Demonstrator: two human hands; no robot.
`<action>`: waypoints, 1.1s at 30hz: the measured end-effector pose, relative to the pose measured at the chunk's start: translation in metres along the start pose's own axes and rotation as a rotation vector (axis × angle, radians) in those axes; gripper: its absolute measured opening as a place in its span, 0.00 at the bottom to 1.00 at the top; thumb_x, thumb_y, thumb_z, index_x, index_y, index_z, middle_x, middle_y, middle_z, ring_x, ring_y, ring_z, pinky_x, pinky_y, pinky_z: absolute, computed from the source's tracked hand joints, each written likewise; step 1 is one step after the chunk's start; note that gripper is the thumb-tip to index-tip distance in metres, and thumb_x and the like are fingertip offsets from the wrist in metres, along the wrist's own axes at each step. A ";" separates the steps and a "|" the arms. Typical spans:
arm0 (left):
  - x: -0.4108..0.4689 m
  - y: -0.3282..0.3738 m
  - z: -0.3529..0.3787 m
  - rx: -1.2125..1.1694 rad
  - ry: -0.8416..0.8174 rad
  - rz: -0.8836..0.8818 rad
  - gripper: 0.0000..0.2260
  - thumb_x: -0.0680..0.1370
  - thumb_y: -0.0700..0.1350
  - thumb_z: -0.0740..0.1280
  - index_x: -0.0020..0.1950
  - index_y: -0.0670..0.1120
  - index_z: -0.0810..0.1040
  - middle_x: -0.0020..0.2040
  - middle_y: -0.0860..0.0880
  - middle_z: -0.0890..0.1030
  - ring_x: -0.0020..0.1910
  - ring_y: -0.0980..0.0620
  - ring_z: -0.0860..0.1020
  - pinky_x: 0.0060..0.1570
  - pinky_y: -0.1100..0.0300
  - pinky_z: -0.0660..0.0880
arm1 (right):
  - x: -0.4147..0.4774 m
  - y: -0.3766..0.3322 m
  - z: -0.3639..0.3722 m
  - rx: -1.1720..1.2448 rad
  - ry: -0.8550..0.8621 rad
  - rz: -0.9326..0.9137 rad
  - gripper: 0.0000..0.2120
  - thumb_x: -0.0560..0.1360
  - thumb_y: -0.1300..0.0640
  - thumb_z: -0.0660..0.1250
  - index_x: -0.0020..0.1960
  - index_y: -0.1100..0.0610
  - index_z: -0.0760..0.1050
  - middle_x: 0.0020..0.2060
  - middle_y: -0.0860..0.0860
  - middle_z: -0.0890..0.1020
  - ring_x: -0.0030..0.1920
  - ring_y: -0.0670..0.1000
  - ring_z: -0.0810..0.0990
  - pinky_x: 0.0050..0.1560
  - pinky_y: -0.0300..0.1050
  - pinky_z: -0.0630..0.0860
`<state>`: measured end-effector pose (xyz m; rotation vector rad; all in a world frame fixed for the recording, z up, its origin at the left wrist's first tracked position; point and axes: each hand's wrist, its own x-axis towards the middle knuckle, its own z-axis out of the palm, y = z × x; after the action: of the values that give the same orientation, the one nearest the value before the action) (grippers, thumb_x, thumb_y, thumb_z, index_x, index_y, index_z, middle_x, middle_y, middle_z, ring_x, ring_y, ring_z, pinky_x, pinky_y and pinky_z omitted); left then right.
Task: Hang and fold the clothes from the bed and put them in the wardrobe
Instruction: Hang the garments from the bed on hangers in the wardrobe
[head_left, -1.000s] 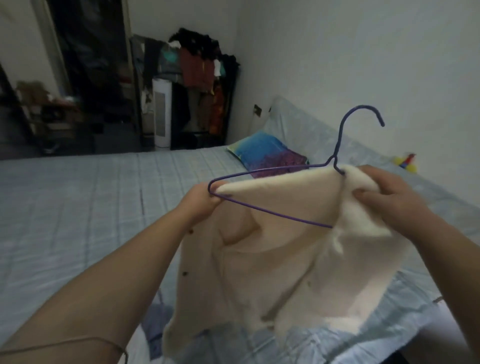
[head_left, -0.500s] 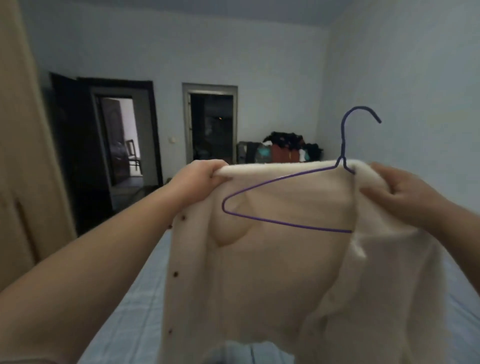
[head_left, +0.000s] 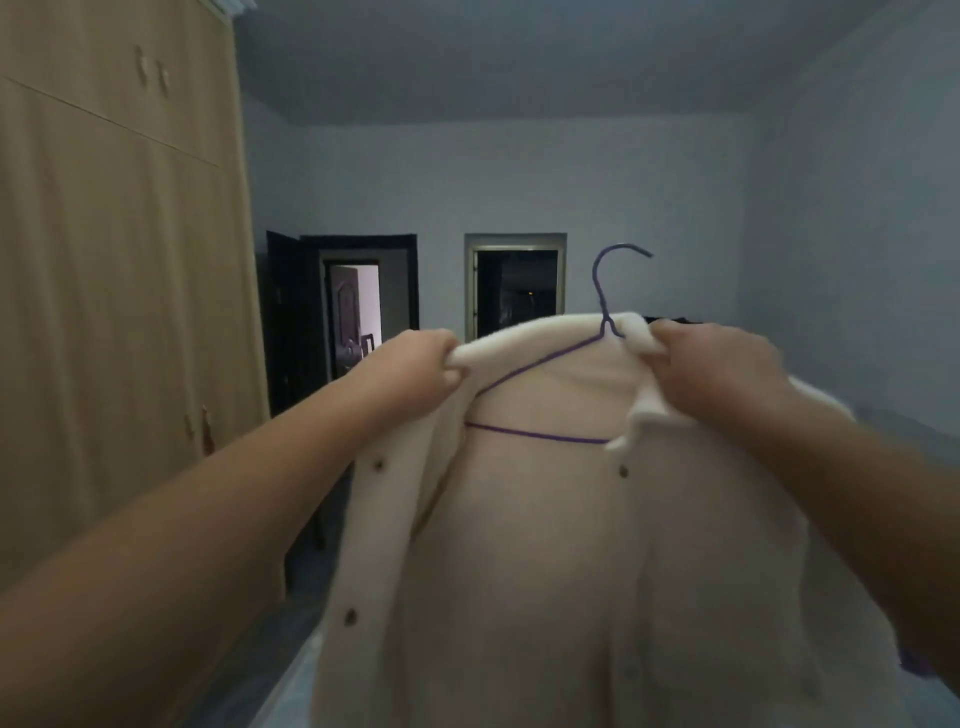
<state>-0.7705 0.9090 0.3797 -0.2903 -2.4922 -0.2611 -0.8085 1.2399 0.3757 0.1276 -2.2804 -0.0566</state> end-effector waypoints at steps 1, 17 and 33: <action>-0.002 0.004 0.000 -0.006 -0.009 -0.031 0.03 0.78 0.52 0.63 0.48 0.54 0.73 0.40 0.54 0.77 0.37 0.55 0.77 0.35 0.57 0.74 | 0.002 -0.009 -0.001 0.027 -0.010 0.012 0.09 0.78 0.43 0.51 0.52 0.44 0.67 0.45 0.52 0.82 0.44 0.58 0.81 0.38 0.49 0.71; -0.008 0.025 0.015 -0.123 0.281 0.161 0.34 0.69 0.65 0.71 0.67 0.52 0.63 0.61 0.51 0.68 0.61 0.50 0.65 0.64 0.47 0.65 | -0.019 -0.001 -0.014 0.683 0.033 -0.035 0.19 0.77 0.39 0.59 0.63 0.46 0.73 0.50 0.47 0.80 0.51 0.54 0.78 0.49 0.49 0.69; 0.004 0.020 0.034 -0.416 0.049 0.090 0.10 0.78 0.58 0.65 0.57 0.60 0.73 0.48 0.56 0.80 0.47 0.55 0.79 0.49 0.52 0.78 | -0.037 0.045 -0.001 0.901 -0.360 0.001 0.16 0.73 0.40 0.59 0.60 0.28 0.69 0.55 0.37 0.78 0.55 0.42 0.78 0.49 0.41 0.74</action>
<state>-0.7867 0.9375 0.3578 -0.5561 -2.3512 -0.7417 -0.7871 1.2888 0.3525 0.6209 -2.4890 1.0255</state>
